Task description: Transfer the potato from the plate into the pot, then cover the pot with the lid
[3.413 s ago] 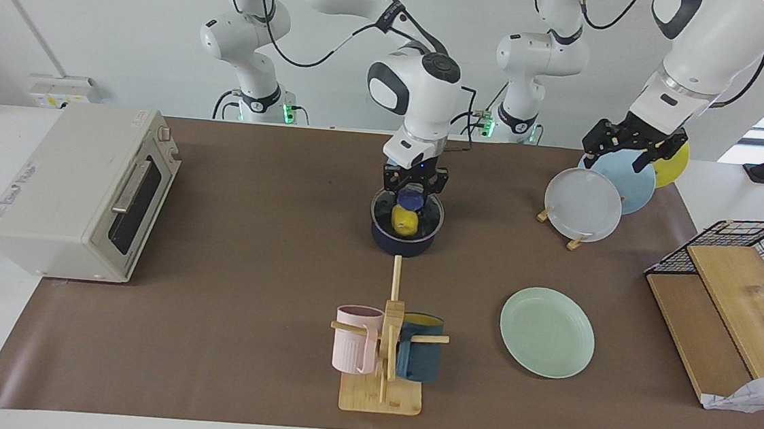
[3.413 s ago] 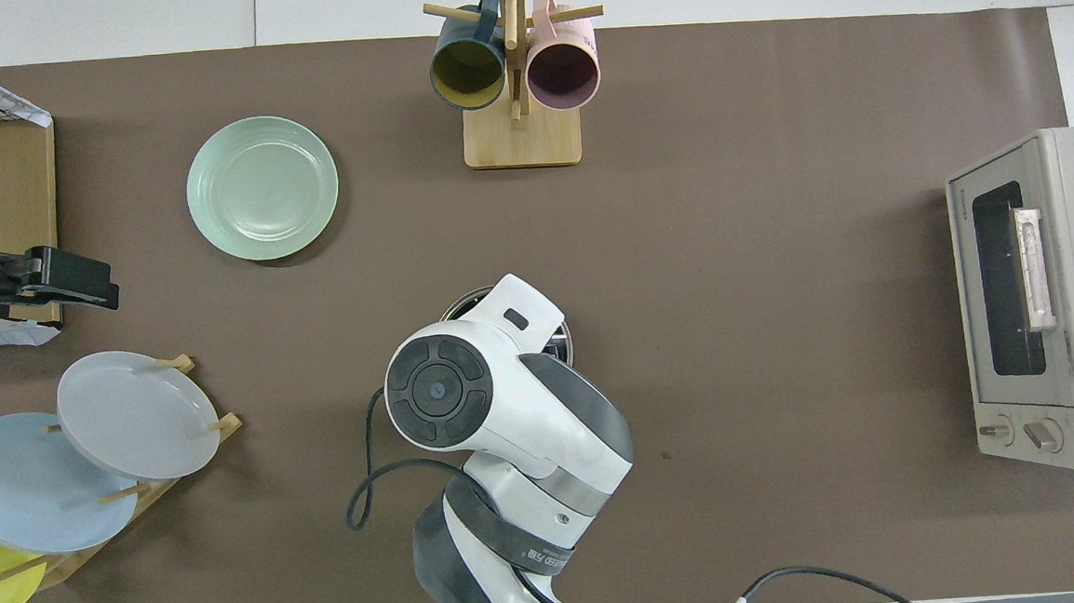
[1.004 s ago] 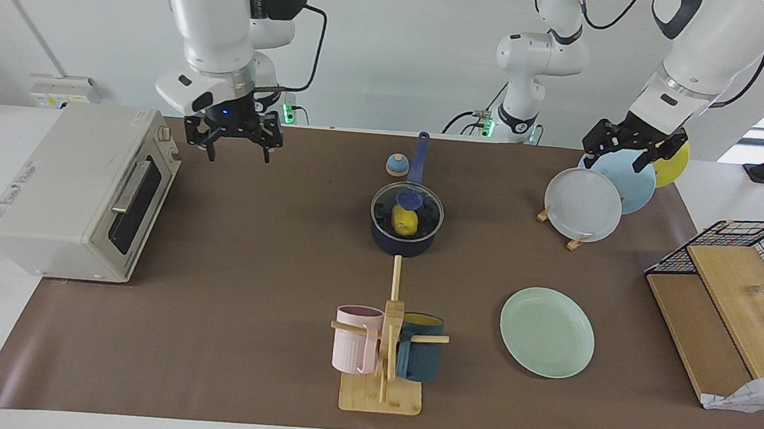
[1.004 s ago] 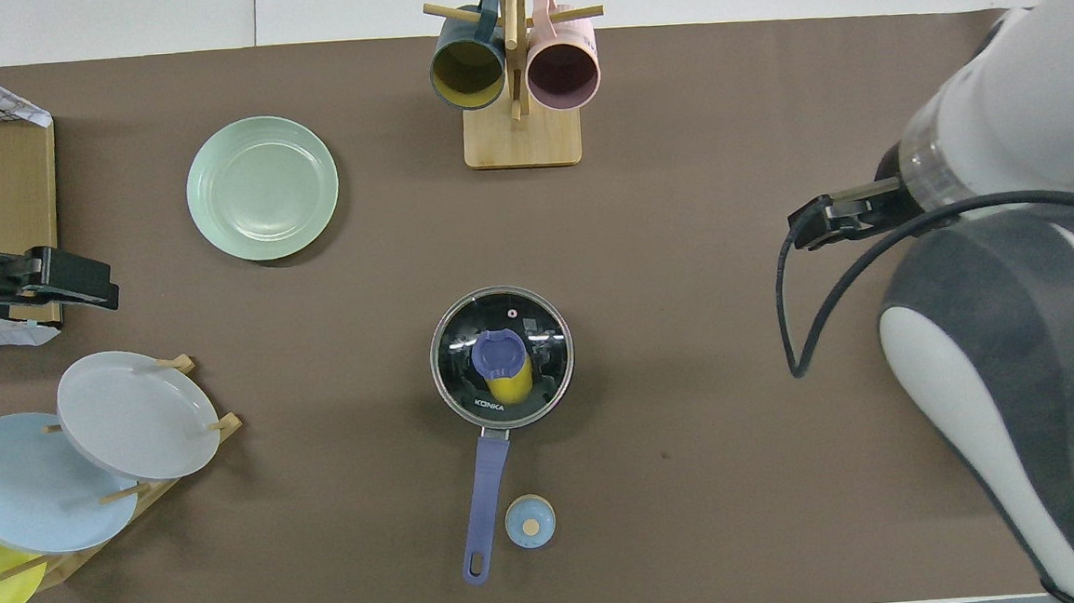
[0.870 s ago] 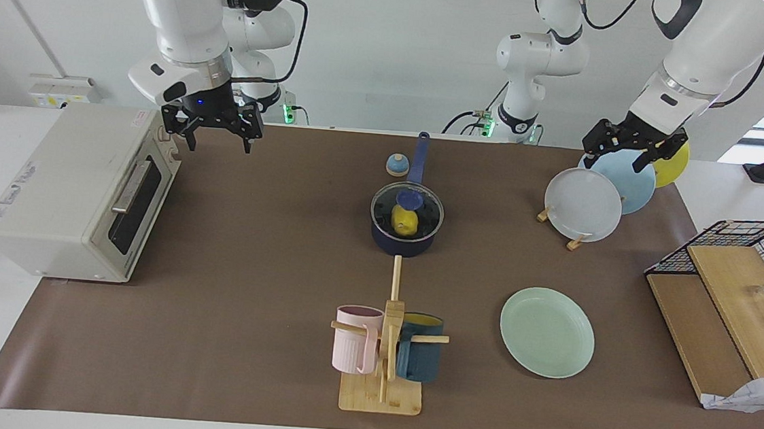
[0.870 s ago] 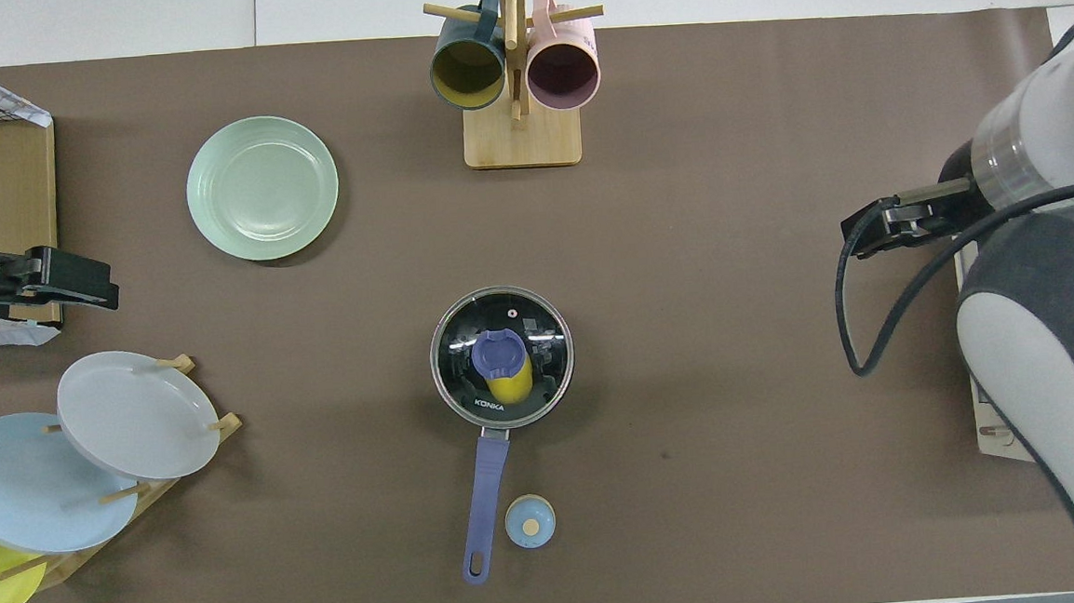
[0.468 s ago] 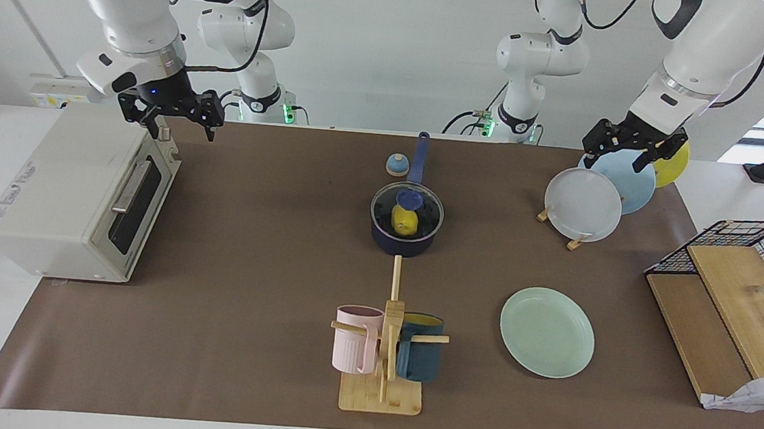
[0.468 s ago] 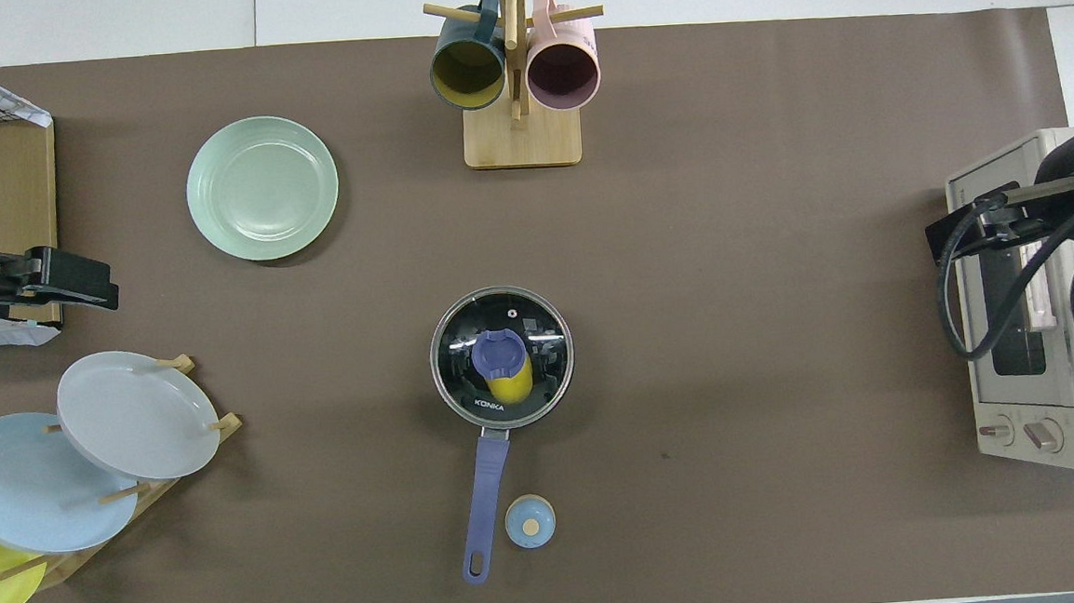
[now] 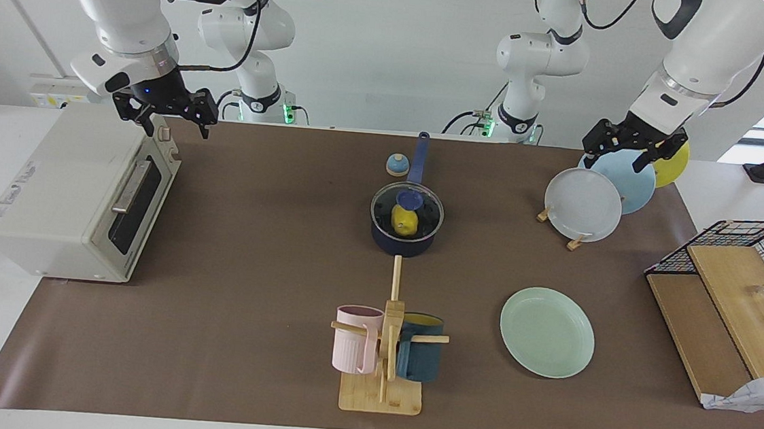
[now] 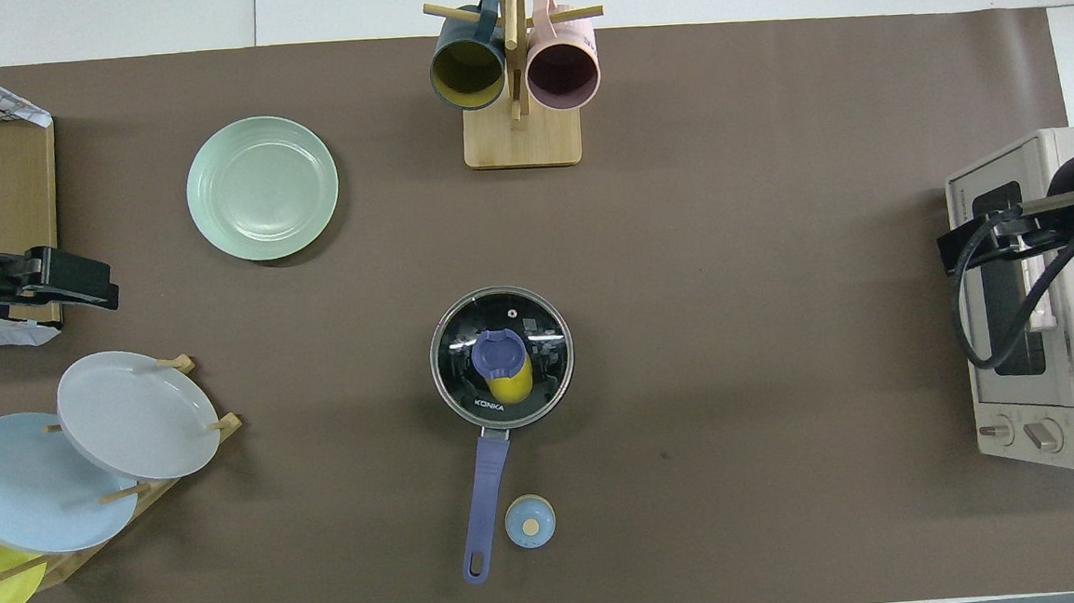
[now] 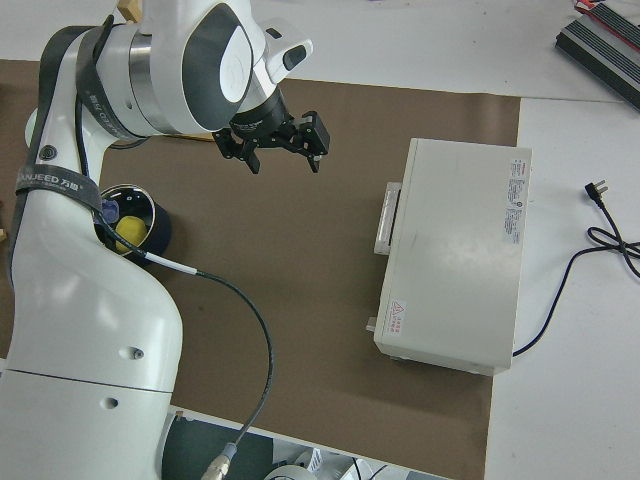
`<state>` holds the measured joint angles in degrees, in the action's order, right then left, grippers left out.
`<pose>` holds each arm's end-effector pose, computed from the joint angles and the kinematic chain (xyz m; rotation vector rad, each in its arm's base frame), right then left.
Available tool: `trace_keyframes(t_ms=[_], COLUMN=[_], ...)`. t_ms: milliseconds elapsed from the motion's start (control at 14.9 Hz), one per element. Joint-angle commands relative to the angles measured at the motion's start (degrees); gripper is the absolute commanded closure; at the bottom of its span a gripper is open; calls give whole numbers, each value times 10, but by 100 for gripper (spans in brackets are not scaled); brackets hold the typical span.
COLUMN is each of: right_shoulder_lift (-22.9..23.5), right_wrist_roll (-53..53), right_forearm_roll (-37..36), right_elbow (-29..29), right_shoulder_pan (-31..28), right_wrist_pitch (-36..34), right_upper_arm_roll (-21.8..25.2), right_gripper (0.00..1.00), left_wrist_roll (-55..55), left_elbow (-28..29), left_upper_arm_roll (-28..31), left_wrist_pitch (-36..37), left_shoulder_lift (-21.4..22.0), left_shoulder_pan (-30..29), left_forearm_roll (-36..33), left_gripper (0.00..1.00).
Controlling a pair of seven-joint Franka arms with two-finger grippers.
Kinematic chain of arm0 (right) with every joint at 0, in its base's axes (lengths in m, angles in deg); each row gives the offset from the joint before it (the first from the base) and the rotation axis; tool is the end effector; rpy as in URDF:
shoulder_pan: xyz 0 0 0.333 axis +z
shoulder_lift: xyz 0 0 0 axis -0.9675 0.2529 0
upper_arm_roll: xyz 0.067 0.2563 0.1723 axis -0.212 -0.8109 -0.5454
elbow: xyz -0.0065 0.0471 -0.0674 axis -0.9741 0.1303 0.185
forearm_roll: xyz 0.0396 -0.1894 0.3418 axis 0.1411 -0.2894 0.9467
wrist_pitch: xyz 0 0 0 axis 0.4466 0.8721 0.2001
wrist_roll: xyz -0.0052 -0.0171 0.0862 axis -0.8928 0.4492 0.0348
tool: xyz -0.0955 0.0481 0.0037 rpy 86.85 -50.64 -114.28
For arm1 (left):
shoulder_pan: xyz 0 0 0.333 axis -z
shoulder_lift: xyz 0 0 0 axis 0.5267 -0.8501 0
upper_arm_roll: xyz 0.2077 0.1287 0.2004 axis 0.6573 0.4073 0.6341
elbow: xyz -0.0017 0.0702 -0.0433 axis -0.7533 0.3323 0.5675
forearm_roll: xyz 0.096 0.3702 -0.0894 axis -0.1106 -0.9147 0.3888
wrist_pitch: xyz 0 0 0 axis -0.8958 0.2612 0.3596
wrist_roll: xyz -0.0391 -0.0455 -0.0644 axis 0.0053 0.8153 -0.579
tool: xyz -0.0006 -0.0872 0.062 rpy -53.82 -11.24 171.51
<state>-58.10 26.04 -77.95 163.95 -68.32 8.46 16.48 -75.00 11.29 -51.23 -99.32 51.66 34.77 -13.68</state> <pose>0.5387 0.0218 0.6124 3.0575 0.1308 -0.1423 0.5366 -0.0690 0.6291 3.1202 -0.1200 -0.0905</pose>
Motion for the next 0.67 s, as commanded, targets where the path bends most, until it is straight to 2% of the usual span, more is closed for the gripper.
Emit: trace_keyframes(t_ms=[0, 268, 401, 602], right_shoulder_lift=[-13, -14, -14, -13], right_wrist_roll=[-1, -2, -2, -1], right_forearm_roll=[11, 31, 32, 32], right_elbow=[19, 21, 24, 24], right_shoulder_pan=[-15, -41, -61, -65], right_wrist_pitch=[17, 13, 13, 15], right_upper_arm_roll=[-7, -15, -38, -41], right_gripper=[0, 0, 0, 0], left_wrist_roll=[1, 1, 1, 1], left_elbow=[0, 0, 0, 0], left_upper_arm_roll=[1, 1, 1, 1], left_wrist_pitch=[10, 10, 10, 10], left_shoulder_lift=[6, 6, 6, 6], left_shoulder_pan=[-1, -1, -1, -1], left_forearm_roll=[-7, -7, -7, -7], left_gripper=[0, 0, 0, 0])
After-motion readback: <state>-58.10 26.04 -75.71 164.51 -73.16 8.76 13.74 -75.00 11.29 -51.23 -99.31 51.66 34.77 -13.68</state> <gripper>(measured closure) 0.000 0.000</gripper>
